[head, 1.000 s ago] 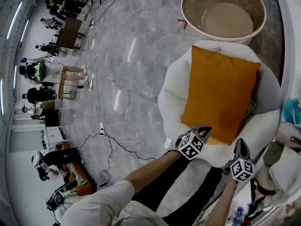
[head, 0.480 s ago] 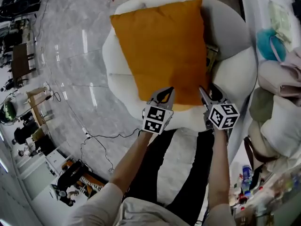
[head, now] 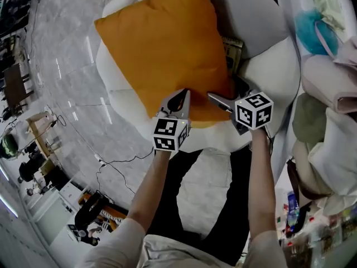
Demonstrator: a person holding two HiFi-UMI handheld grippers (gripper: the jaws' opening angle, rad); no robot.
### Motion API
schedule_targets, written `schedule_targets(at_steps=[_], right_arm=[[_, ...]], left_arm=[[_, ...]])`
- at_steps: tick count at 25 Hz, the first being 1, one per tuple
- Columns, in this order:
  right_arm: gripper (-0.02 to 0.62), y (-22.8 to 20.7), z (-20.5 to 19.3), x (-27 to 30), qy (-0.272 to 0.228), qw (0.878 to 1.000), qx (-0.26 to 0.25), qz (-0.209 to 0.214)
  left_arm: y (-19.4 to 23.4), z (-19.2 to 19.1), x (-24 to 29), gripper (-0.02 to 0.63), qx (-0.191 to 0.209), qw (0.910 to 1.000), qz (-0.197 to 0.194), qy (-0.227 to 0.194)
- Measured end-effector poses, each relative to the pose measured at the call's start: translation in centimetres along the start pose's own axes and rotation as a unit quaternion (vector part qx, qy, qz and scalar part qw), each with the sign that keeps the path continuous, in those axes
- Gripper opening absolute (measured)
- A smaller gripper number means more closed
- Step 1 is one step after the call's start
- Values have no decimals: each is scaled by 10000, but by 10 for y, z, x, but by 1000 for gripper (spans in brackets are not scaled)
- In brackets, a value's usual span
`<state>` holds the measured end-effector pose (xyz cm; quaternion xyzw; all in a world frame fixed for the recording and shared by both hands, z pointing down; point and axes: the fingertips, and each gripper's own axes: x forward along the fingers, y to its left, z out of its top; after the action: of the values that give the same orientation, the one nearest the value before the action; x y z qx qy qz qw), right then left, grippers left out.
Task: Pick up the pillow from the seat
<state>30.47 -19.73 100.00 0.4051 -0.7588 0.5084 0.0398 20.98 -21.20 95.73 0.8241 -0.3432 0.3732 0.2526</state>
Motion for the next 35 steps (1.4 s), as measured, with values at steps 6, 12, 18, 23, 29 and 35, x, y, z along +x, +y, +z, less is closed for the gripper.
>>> schedule_targets(at_steps=[6, 12, 18, 23, 29, 35], right_arm=[[511, 3, 0, 42, 467, 9978, -447, 179], [531, -2, -29, 67, 1010, 9900, 447, 873], [531, 14, -40, 73, 1441, 9622, 829, 2156], [529, 21, -37, 78, 1516, 9610, 685, 2209], [381, 17, -37, 72, 1304, 9788, 318, 1544], [298, 47, -32, 59, 1254, 9857, 85, 1127]], left_arm=[[7, -9, 10, 9, -105, 9989, -18, -455], [11, -14, 18, 9, -456, 9954, -231, -808], [9, -16, 17, 9, -369, 9922, -576, -1038], [14, -16, 21, 9, -158, 9923, -342, -1182], [14, -19, 19, 9, -485, 9942, -392, -877], [15, -15, -3, 9, -396, 9966, -452, -564]])
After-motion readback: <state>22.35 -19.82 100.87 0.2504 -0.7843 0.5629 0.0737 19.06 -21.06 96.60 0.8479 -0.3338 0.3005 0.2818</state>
